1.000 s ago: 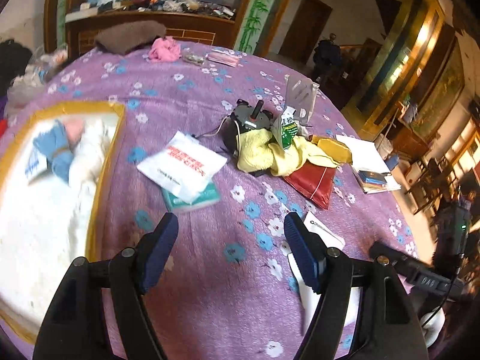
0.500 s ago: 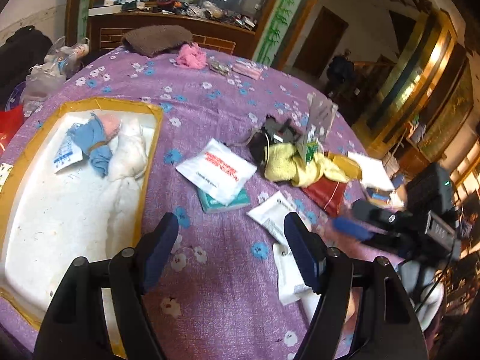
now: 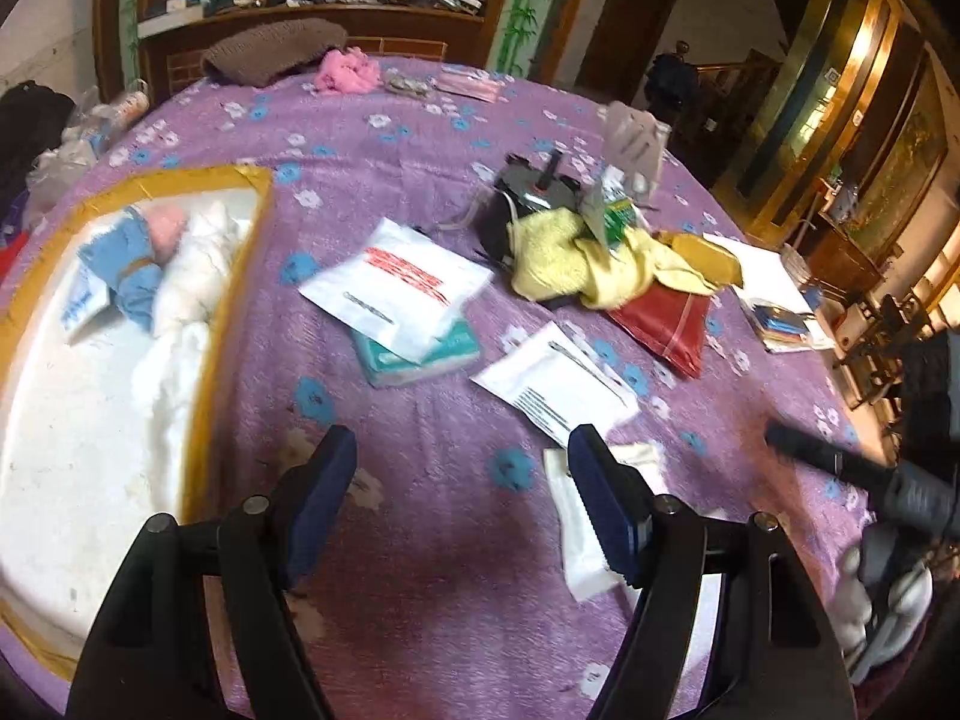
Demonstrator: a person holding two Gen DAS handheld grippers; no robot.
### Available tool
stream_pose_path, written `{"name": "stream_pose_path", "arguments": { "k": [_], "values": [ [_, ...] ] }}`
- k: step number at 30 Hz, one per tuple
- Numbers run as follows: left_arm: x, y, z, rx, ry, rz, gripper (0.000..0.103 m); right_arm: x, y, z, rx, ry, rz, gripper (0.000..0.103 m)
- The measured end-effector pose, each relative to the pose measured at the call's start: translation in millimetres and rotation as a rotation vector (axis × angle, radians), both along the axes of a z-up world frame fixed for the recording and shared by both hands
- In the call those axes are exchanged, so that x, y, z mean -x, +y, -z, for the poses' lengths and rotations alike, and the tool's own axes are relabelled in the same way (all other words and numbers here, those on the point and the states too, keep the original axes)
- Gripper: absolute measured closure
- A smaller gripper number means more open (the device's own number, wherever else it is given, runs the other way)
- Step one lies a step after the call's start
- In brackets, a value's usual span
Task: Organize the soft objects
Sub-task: 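Move both tools back toward the remaining items on the table, then grasp the white foam sheet with the right gripper while the left gripper grasps the teal tissue pack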
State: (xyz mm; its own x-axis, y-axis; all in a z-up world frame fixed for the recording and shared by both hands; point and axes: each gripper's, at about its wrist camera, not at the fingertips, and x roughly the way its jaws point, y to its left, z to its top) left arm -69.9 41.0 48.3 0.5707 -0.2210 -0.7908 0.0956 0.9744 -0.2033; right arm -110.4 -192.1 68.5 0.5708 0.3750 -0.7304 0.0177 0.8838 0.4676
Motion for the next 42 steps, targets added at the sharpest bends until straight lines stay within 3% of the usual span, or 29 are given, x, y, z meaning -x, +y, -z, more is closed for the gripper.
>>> {"name": "stream_pose_path", "arguments": {
  "k": [6,8,12,14,17,21,26,28,30,32,36,39,42],
  "values": [
    [-33,11,-8,-0.149,-0.011,-0.073,0.031,9,43,8,0.063,0.018,-0.121,0.023],
    [-51,11,-3,-0.242,0.01,-0.076,0.031,13,51,7,0.075,0.012,-0.142,0.023],
    [-91,8,19,-0.333,0.083,-0.07,0.031,19,59,8,0.12,0.004,-0.154,0.023],
    [-98,2,19,-0.372,0.062,-0.076,0.031,20,60,10,0.123,0.005,-0.148,0.024],
    [-93,-11,0,-0.308,-0.006,-0.02,0.031,23,55,10,0.114,0.005,-0.127,0.024],
    [-88,-28,-11,-0.396,-0.073,0.036,0.03,22,49,13,0.108,0.014,-0.106,0.024],
    [-119,14,2,-0.433,-0.002,-0.138,0.03,21,46,16,0.087,0.015,-0.106,0.024],
    [-129,21,16,-0.421,0.051,-0.146,0.03,20,45,17,0.081,0.016,-0.103,0.024],
    [-133,13,28,-0.449,0.084,-0.119,0.03,20,45,16,0.078,0.017,-0.098,0.024],
    [-129,3,25,-0.482,0.067,-0.082,0.031,20,45,16,0.079,0.016,-0.091,0.024],
    [-114,-5,13,-0.332,0.093,0.093,0.031,20,44,18,0.075,0.021,-0.084,0.024],
    [-98,-12,10,-0.31,0.094,0.216,0.031,18,45,18,0.076,0.024,-0.085,0.024],
    [-86,-21,1,-0.35,0.019,0.227,0.031,18,47,17,0.077,0.02,-0.091,0.024]
  ]
}}
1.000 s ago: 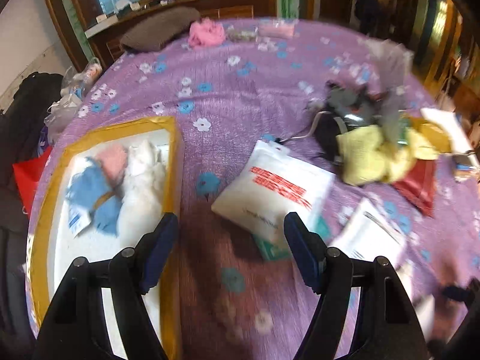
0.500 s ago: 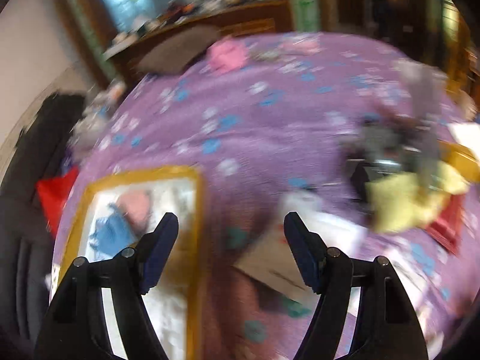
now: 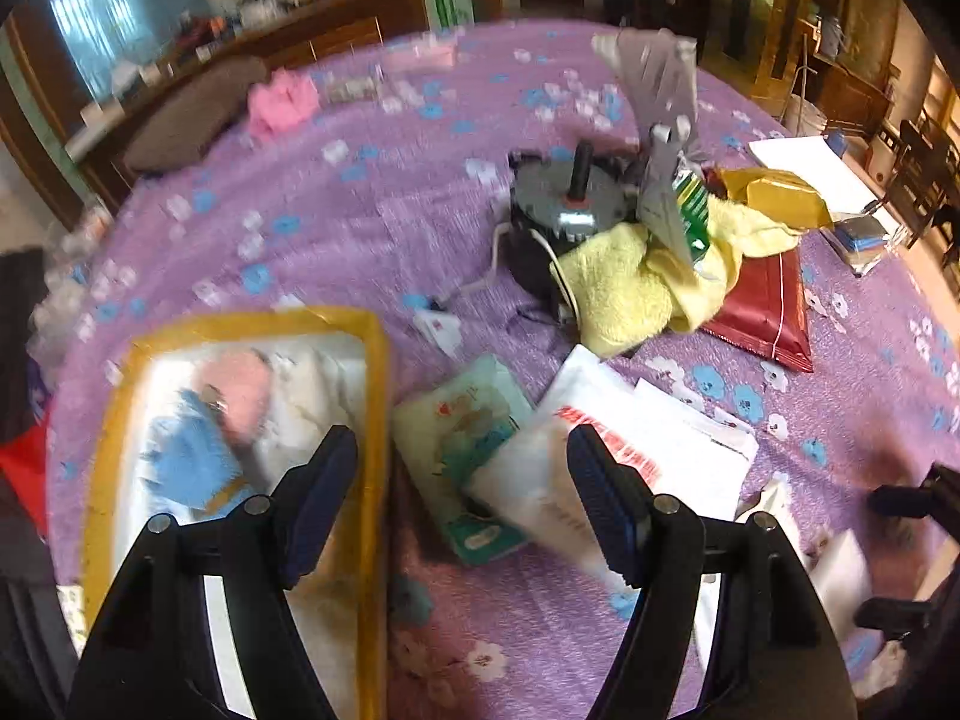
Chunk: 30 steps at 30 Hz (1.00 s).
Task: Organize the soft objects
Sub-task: 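Grasp the white foam sheet with the right gripper while the left gripper grasps the teal tissue pack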
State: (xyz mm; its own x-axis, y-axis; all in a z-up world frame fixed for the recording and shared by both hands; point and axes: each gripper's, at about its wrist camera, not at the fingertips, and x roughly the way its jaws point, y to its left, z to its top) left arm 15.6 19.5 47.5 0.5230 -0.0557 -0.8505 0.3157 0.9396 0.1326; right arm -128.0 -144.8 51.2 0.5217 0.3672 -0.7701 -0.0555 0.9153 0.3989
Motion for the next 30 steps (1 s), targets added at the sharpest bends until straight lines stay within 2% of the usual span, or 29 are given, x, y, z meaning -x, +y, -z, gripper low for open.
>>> {"name": "stream_pose_path", "arguments": {
  "k": [2,3,5,6,10,13,15,17,18,21,24,26,28,30],
  "values": [
    [7,-5,0,-0.045,-0.08,0.045,0.031,-1,1,1,-0.001,0.004,0.0,0.024],
    [7,-9,6,-0.097,-0.098,0.049,0.031,-1,1,1,-0.002,0.006,-0.002,0.024],
    [-2,-8,22,-0.242,-0.128,-0.014,0.031,0,2,1,0.004,0.005,-0.006,0.024],
    [-8,-4,25,-0.262,-0.123,-0.053,0.03,1,1,0,0.004,0.003,-0.005,0.024],
    [-32,39,9,-0.112,-0.113,-0.273,0.028,2,-3,-2,-0.004,-0.004,0.005,0.024],
    [-49,75,9,-0.019,-0.085,-0.445,0.028,2,-4,0,-0.011,-0.001,0.008,0.024],
    [-45,90,8,0.032,-0.083,-0.49,0.028,3,-5,0,-0.015,-0.002,0.006,0.024],
    [-29,80,-3,0.094,-0.109,-0.392,0.028,3,-6,0,-0.019,-0.006,0.0,0.024],
    [-20,67,-9,0.082,-0.133,-0.322,0.028,2,-6,1,-0.02,-0.004,-0.002,0.024],
    [5,18,-11,-0.052,-0.203,-0.11,0.027,-2,-3,3,-0.027,-0.002,-0.012,0.024],
    [15,-27,15,-0.168,-0.19,0.06,0.027,-2,5,6,-0.023,0.008,-0.032,0.024],
    [19,-53,37,-0.302,-0.219,0.101,0.027,1,11,5,-0.007,0.011,-0.052,0.024],
    [27,-70,46,-0.415,-0.33,0.123,0.027,3,17,3,0.026,0.006,-0.069,0.024],
    [32,-81,51,-0.493,-0.372,0.146,0.029,5,24,2,0.062,0.001,-0.095,0.024]
  ]
}}
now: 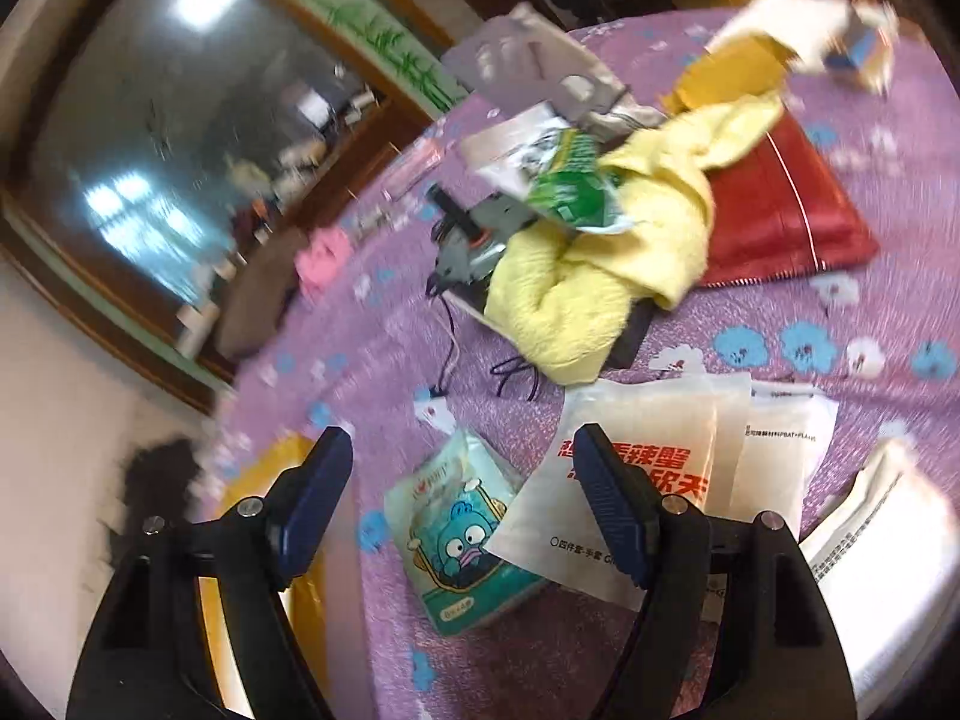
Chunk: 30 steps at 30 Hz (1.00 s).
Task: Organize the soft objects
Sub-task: 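Grasp the white foam sheet with the right gripper while the left gripper grasps the teal tissue pack, then lift the foam sheet and teal pack and carry them toward the white tray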
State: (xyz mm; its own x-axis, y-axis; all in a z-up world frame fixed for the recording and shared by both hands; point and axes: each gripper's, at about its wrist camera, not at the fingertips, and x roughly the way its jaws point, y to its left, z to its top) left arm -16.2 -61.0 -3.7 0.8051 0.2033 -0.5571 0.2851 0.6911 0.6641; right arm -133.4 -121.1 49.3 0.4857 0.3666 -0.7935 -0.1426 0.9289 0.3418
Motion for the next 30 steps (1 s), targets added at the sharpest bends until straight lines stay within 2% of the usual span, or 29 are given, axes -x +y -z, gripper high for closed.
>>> {"name": "stream_pose_path", "arguments": {
  "k": [1,2,3,4,5,7,10,14,15,17,18,19,21,25,26,28,29,30],
  "values": [
    [0,-1,0,-0.011,0.012,0.01,0.04,1,5,0,0.021,-0.002,-0.017,0.024],
    [-2,0,0,-0.002,0.055,0.025,0.056,1,8,1,0.03,-0.001,-0.027,0.024],
    [-7,6,-3,0.056,0.149,0.032,0.098,1,12,2,0.036,0.001,-0.037,0.024],
    [-11,14,-5,0.112,0.201,0.023,0.103,-1,15,4,0.036,0.006,-0.043,0.024],
    [-15,21,-9,0.16,0.218,0.014,0.103,-4,17,5,0.034,0.009,-0.045,0.024],
    [-18,35,-17,0.204,0.22,-0.004,0.103,-7,22,7,0.051,0.008,-0.041,0.024],
    [-18,53,-37,0.327,0.238,0.01,0.103,-8,29,8,0.082,-0.003,-0.047,0.023],
    [-17,55,-48,0.366,0.216,0.036,0.103,-6,34,9,0.13,-0.018,-0.044,0.03],
    [-19,52,-45,0.367,0.23,0.043,0.097,-6,33,9,0.133,-0.017,-0.037,0.031],
    [-16,40,-38,0.333,0.254,0.055,0.087,-4,24,7,0.133,-0.021,-0.016,0.047],
    [-14,36,-32,0.305,0.264,0.076,0.075,-2,17,4,0.111,-0.019,-0.004,0.054],
    [-15,30,-26,0.275,0.277,0.094,0.061,-1,9,3,0.093,-0.013,0.013,0.055],
    [-14,23,-20,0.228,0.256,0.135,0.06,2,0,0,0.103,-0.016,0.034,0.056],
    [-22,19,-22,0.182,0.301,0.164,0.058,3,-10,3,0.083,-0.005,0.055,0.055],
    [-21,20,-24,0.182,0.304,0.171,0.059,2,-11,3,0.08,-0.008,0.06,0.055],
    [-17,28,-34,0.238,0.323,0.195,0.058,1,-17,6,0.093,-0.01,0.094,0.05],
    [-16,34,-35,0.251,0.325,0.19,0.058,1,-21,8,0.088,-0.001,0.1,0.041],
    [-16,39,-35,0.252,0.33,0.18,0.058,1,-24,8,0.071,-0.005,0.101,0.04]
  ]
}}
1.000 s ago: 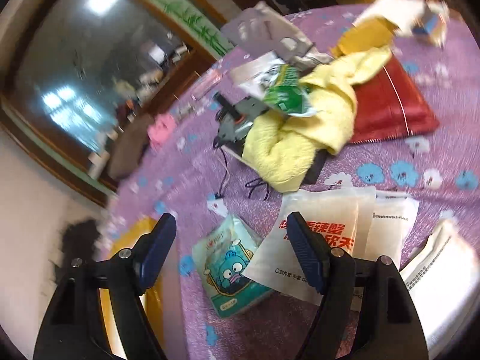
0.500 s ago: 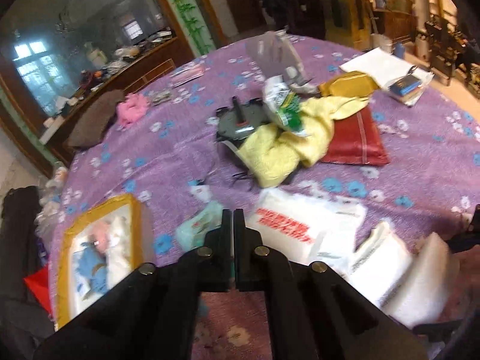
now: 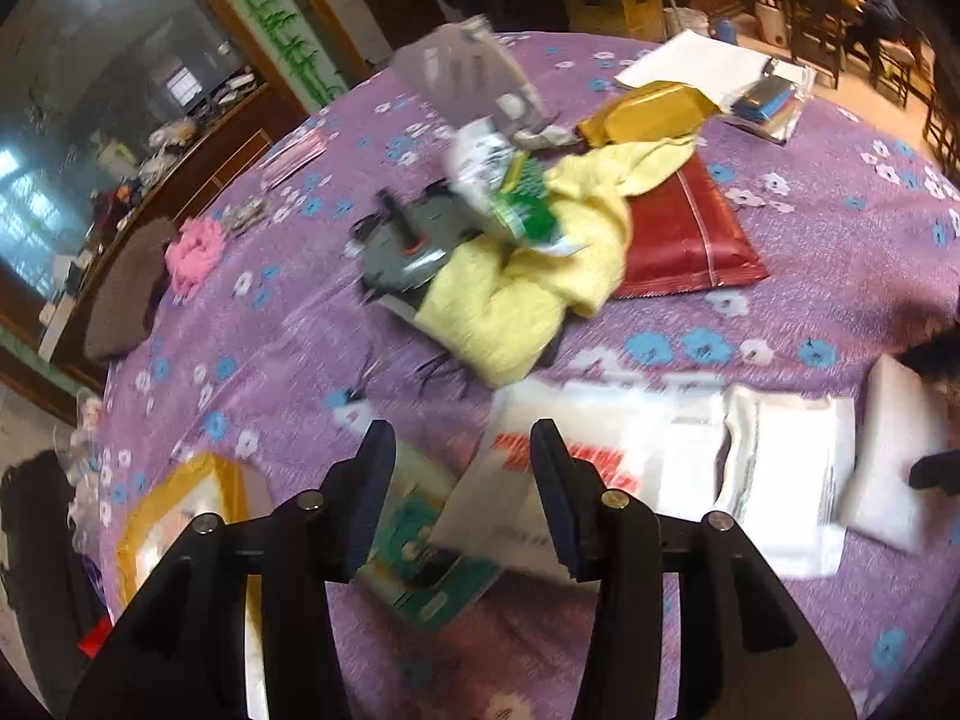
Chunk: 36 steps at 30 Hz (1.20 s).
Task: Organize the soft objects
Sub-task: 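Lift the foam sheet and teal pack and carry them toward the white tray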
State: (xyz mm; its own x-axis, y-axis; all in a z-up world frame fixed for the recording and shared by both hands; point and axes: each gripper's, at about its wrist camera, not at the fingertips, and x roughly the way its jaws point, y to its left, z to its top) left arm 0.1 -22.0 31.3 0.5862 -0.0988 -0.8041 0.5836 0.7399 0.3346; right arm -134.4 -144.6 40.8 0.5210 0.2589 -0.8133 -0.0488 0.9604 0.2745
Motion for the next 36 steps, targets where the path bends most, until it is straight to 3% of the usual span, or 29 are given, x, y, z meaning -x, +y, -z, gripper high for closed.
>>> {"name": "stream_pose_path", "arguments": {
  "k": [3,6,8,9,12,14,15,16,17,18,19,21,27,30,32,34,36],
  "values": [
    [-5,20,0,0.033,0.028,-0.049,0.058,-1,1,0,-0.014,-0.006,-0.009,0.032],
    [-20,41,0,0.095,0.074,-0.162,0.058,-2,7,2,-0.022,-0.012,-0.038,0.027],
    [-29,45,10,0.041,0.084,-0.235,0.058,-4,10,4,-0.003,-0.021,-0.042,0.026],
    [-32,44,14,0.02,0.085,-0.265,0.055,-4,11,4,0.004,-0.02,-0.043,0.026],
    [-39,39,15,-0.018,0.035,-0.351,0.031,-8,14,5,0.001,-0.013,-0.042,0.022],
    [-40,33,18,-0.012,0.012,-0.417,0.03,-9,18,5,0.021,-0.013,-0.045,0.022],
    [-39,30,19,-0.013,0.004,-0.43,0.032,-10,21,5,0.031,-0.014,-0.049,0.021],
    [-36,26,19,-0.018,0.0,-0.415,0.047,-10,25,6,0.039,-0.016,-0.058,0.021],
    [-32,22,19,-0.012,0.012,-0.37,0.065,-10,28,6,0.051,-0.02,-0.068,0.02],
    [-29,20,20,0.02,0.052,-0.326,0.103,-9,32,6,0.067,-0.023,-0.076,0.02],
    [-24,18,20,0.055,0.091,-0.31,0.103,-9,36,7,0.087,-0.026,-0.084,0.021],
    [-14,16,15,0.084,0.09,-0.285,0.103,-8,41,6,0.104,-0.033,-0.092,0.027],
    [17,38,-13,0.311,0.117,-0.274,0.103,1,36,-6,0.07,-0.092,-0.082,0.03],
    [26,53,-30,0.341,0.064,-0.333,0.103,5,31,-11,0.073,-0.103,-0.077,0.029],
    [20,59,-30,0.321,0.047,-0.377,0.103,5,29,-10,0.067,-0.095,-0.073,0.029],
    [4,58,-16,0.249,0.078,-0.419,0.097,5,28,-7,0.046,-0.083,-0.06,0.029],
    [-5,56,-2,0.25,0.143,-0.429,0.091,7,27,-5,0.024,-0.072,-0.051,0.029]
  ]
}}
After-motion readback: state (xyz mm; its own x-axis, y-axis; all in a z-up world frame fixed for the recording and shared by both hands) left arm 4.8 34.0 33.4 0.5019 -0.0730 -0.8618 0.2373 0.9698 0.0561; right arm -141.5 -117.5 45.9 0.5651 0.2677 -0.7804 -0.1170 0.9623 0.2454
